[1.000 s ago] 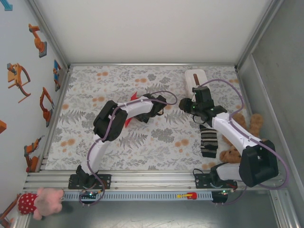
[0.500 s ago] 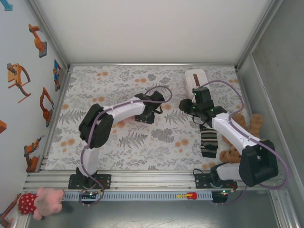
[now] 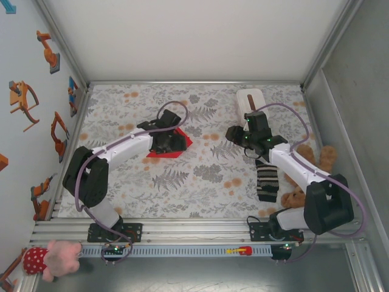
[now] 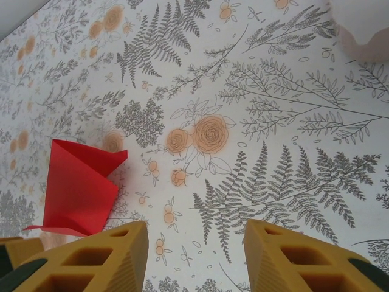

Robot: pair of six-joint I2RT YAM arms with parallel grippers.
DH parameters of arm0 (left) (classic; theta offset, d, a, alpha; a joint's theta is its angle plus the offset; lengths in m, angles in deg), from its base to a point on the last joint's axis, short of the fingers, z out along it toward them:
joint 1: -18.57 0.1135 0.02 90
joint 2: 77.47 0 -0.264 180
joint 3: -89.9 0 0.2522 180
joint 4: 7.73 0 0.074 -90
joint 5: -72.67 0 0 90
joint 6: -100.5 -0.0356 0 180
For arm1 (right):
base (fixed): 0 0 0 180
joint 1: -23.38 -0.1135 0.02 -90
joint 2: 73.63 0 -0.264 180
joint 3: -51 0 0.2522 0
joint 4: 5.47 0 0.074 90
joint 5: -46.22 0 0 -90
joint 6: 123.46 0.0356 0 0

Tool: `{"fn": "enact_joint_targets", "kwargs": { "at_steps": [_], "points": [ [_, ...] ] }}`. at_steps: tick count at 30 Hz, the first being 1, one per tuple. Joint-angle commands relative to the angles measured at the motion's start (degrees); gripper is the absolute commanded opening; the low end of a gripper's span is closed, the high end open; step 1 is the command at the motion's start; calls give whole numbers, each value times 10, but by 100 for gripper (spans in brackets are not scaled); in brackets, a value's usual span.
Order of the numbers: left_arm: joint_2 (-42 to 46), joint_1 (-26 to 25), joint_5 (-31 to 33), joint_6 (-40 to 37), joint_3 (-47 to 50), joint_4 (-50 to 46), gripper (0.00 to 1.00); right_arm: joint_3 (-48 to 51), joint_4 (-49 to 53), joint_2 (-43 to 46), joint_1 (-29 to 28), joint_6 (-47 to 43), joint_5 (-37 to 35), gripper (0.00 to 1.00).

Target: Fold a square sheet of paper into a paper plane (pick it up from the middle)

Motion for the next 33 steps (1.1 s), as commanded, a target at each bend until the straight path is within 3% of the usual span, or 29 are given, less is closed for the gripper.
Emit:
{"fn": "enact_joint_targets", "kwargs": {
  "at_steps": [1,12,22,27,33],
  "points": [
    [2,16,-17,-4,18,22,78,8,-18,-6,3,8,10,46],
    [-66,72,-16,-26,-10,63,82,5,-18,-19,3,9,20,46],
    [-138,82,-37,-11,-46,58,76,11,-22,-22,3,18,34,44],
    [-153,81,-88,29,-50,48,72,23,-30,-22,3,35,45,43],
    [-148,67,-162,136,-13,70,68,68,-92,-29,2,111,92,41]
  ]
}}
